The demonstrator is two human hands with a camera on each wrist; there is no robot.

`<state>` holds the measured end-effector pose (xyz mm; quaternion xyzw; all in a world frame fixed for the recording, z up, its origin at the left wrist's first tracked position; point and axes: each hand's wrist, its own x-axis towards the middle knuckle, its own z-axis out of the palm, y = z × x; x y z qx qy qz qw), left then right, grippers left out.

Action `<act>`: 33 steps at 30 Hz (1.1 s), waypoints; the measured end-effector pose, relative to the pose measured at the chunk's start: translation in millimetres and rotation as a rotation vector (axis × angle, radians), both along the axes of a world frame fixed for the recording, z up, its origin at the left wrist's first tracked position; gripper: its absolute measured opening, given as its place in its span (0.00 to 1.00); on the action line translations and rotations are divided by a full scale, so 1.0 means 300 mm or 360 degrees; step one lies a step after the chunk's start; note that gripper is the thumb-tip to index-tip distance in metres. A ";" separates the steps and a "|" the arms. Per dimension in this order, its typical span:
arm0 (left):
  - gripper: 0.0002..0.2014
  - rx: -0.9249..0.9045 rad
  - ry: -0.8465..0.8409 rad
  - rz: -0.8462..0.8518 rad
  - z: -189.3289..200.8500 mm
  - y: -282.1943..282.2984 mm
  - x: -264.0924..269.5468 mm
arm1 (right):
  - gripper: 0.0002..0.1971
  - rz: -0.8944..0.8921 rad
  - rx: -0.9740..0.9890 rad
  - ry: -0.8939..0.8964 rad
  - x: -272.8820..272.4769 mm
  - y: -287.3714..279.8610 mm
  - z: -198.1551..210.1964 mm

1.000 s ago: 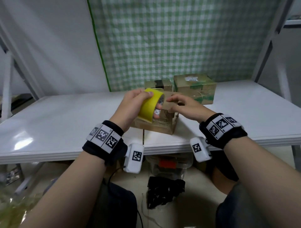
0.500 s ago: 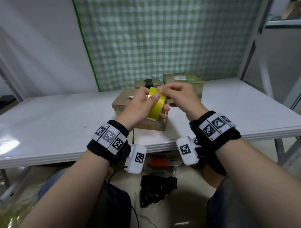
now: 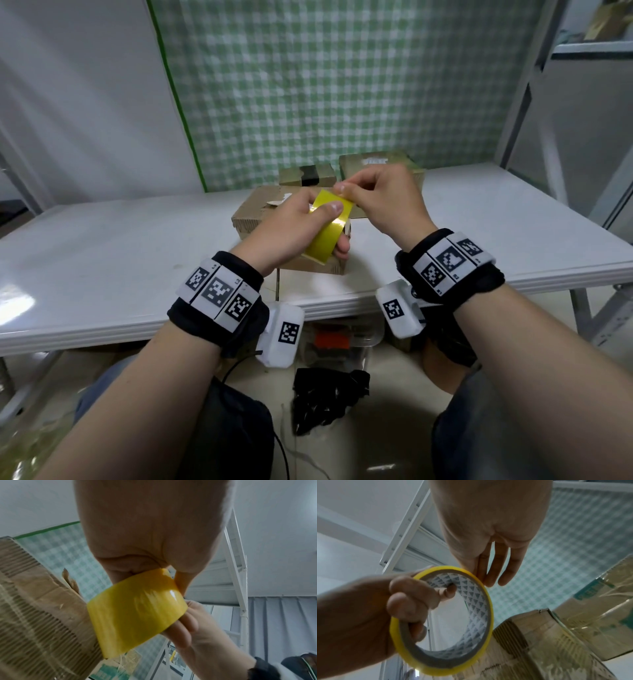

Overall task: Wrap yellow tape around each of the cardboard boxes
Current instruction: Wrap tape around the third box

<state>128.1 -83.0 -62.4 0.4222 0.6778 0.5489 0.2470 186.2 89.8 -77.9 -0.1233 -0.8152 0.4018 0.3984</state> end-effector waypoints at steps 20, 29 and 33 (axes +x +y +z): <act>0.25 -0.0297 -0.0354 0.0087 -0.027 -0.027 -0.033 | 0.07 -0.0229 -0.0330 -0.0266 -0.189 0.250 0.147; 0.24 -0.0219 -0.0501 0.0068 -0.058 0.032 -0.042 | 0.13 -0.0034 -0.0353 -0.0503 -0.264 0.287 0.107; 0.23 -0.0199 -0.0556 0.0091 -0.066 0.055 -0.052 | 0.13 -0.0060 -0.0439 -0.0500 -0.303 0.307 0.058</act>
